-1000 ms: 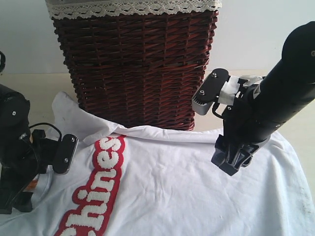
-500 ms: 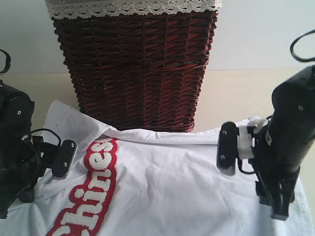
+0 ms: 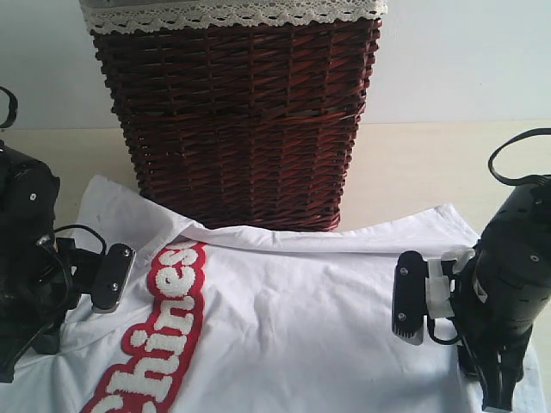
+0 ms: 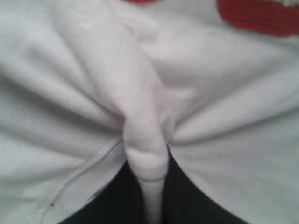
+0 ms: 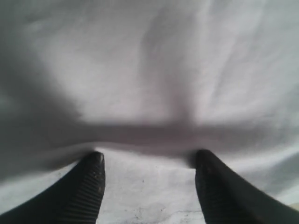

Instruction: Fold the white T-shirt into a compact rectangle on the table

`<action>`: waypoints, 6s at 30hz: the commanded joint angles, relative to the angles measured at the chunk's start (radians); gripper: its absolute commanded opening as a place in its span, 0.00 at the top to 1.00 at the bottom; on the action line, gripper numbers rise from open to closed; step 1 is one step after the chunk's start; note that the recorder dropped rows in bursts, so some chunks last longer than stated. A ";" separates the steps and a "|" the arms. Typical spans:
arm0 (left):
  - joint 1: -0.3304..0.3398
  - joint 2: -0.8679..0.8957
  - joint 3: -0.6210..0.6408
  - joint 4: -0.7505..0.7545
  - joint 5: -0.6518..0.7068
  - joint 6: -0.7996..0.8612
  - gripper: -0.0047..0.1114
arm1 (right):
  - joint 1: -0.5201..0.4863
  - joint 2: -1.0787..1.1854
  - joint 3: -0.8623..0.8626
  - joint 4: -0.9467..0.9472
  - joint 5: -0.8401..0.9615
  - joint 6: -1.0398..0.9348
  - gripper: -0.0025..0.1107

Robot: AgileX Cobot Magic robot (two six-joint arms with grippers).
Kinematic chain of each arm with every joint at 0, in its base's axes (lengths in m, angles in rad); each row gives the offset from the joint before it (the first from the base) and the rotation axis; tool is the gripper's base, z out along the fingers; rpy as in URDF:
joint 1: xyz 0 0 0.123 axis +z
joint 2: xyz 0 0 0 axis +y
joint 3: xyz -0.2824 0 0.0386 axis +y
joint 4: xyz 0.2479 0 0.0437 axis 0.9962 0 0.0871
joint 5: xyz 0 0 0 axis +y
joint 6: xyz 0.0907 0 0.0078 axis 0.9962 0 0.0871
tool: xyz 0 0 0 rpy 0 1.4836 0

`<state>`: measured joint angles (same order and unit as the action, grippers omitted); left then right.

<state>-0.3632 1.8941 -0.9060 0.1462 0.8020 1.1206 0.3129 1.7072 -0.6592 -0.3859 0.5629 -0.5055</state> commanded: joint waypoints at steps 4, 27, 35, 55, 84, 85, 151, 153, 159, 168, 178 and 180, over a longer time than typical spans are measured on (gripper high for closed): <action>0.003 0.053 0.022 -0.051 -0.101 -0.003 0.92 | 0.002 0.145 0.004 -0.013 -0.046 0.010 0.56; 0.003 -0.306 0.020 -0.043 0.046 -0.106 0.96 | 0.002 -0.210 -0.167 -0.071 0.166 0.036 0.98; 0.005 -0.598 0.007 -0.049 0.103 -0.190 0.96 | 0.002 -0.416 -0.256 -0.107 0.288 -0.001 0.98; -0.128 -1.183 -0.048 -0.061 0.383 -0.213 0.96 | 0.002 -0.910 -0.296 0.179 0.493 -0.062 0.98; -0.293 -1.277 0.217 0.167 0.388 -0.624 0.96 | 0.140 -0.969 0.026 0.081 0.609 0.316 0.98; -0.293 -1.232 0.265 0.205 0.320 -0.640 0.96 | 0.140 -0.918 0.043 0.053 0.547 0.366 0.98; -0.277 -0.573 0.509 -0.722 -0.087 -0.149 0.45 | 0.140 -0.222 0.012 -0.776 -0.102 1.561 0.43; -0.279 -0.532 0.509 -0.781 -0.122 -0.149 0.45 | 0.140 -0.222 0.012 -0.776 -0.107 1.561 0.43; -0.427 -0.379 0.509 -0.777 -0.252 -0.162 0.51 | 0.140 -0.222 0.012 -0.777 -0.107 1.561 0.43; -0.461 -0.346 0.355 -0.649 0.054 -0.203 0.96 | 0.140 -0.222 0.012 -0.771 -0.105 1.561 0.43; -0.463 -0.390 0.251 -0.714 0.180 -0.321 0.83 | 0.140 -0.222 0.012 -0.767 -0.105 1.561 0.43; -0.463 -0.374 0.279 -0.785 0.107 -0.271 0.62 | 0.140 -0.222 0.012 -0.765 -0.105 1.561 0.43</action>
<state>-0.8206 1.5058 -0.6509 -0.5580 0.9779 0.8107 0.4523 1.4921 -0.6415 -1.1531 0.4610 1.0613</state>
